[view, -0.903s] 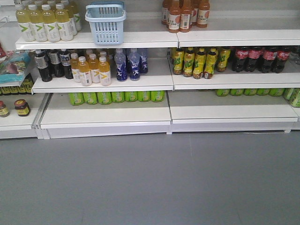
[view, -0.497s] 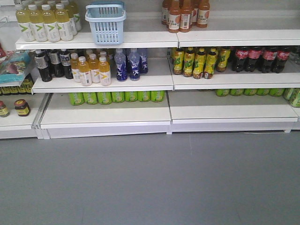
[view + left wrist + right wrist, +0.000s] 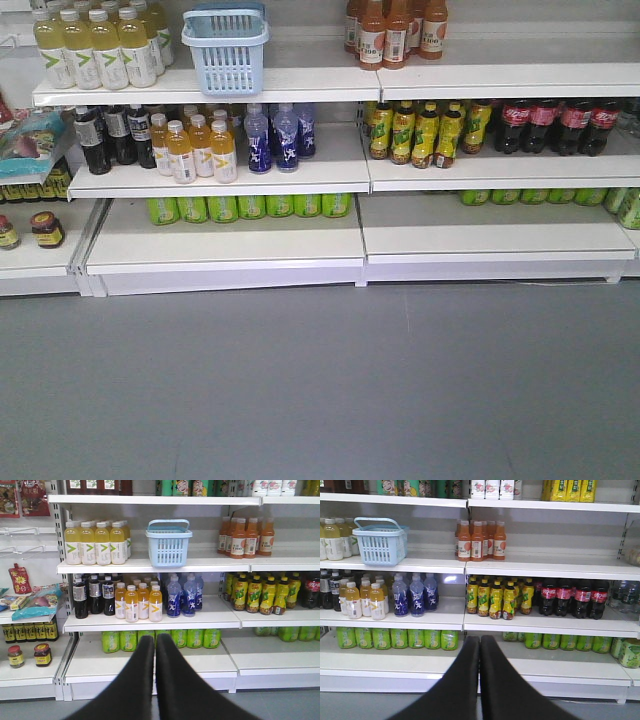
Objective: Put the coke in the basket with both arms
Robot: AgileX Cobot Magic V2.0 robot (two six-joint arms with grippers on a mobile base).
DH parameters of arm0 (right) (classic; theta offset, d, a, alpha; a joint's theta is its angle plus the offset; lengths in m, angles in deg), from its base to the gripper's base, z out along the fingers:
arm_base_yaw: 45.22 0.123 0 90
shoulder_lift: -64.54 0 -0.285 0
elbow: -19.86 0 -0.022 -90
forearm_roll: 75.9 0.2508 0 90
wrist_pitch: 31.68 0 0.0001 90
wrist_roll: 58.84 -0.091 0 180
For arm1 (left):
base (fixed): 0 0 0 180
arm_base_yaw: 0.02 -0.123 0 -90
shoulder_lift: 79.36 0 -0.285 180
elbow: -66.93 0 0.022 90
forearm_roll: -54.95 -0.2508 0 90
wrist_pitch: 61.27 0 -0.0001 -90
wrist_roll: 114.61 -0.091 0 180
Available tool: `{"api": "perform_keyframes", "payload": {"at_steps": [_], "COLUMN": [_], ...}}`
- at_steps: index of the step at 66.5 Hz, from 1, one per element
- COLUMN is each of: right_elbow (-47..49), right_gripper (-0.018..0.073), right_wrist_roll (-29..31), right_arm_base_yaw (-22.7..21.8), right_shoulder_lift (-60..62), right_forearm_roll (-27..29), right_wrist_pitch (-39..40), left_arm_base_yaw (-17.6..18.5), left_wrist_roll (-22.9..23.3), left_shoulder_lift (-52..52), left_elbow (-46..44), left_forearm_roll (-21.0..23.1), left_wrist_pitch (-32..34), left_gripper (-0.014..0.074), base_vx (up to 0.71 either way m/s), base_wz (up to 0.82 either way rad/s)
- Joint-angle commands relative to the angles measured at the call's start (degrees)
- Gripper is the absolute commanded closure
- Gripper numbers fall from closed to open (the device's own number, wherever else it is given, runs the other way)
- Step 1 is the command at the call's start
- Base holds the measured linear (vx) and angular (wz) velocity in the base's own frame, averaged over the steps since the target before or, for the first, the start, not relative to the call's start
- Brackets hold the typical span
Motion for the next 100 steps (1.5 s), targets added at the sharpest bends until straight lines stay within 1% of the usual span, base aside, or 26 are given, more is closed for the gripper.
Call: {"api": "perform_keyframes", "payload": {"at_steps": [1, 55, 100], "right_elbow": [-0.4, -0.4, -0.4], "right_gripper": [0.0569, 0.0569, 0.0569], "right_wrist_roll": [0.1, 0.1, 0.1], "right_arm_base_yaw": [-0.3, -0.3, -0.3], "right_shoulder_lift": [0.7, 0.7, 0.7], "right_forearm_roll": [-0.2, -0.2, -0.2], "right_wrist_pitch": [4.1, 4.1, 4.1], "left_arm_base_yaw": [0.2, 0.2, 0.2], "left_wrist_roll": [0.2, 0.2, 0.2], "left_shoulder_lift": [1.2, 1.2, 1.2], "left_elbow": [-1.9, -1.9, -1.9], "left_forearm_roll": [0.0, 0.0, 0.0], "left_wrist_pitch": [4.6, 4.6, 4.6], "left_gripper": [0.0603, 0.0603, 0.0603], "base_vx": [0.0, 0.01, 0.1], "base_wz": [0.0, 0.0, -0.01]}}
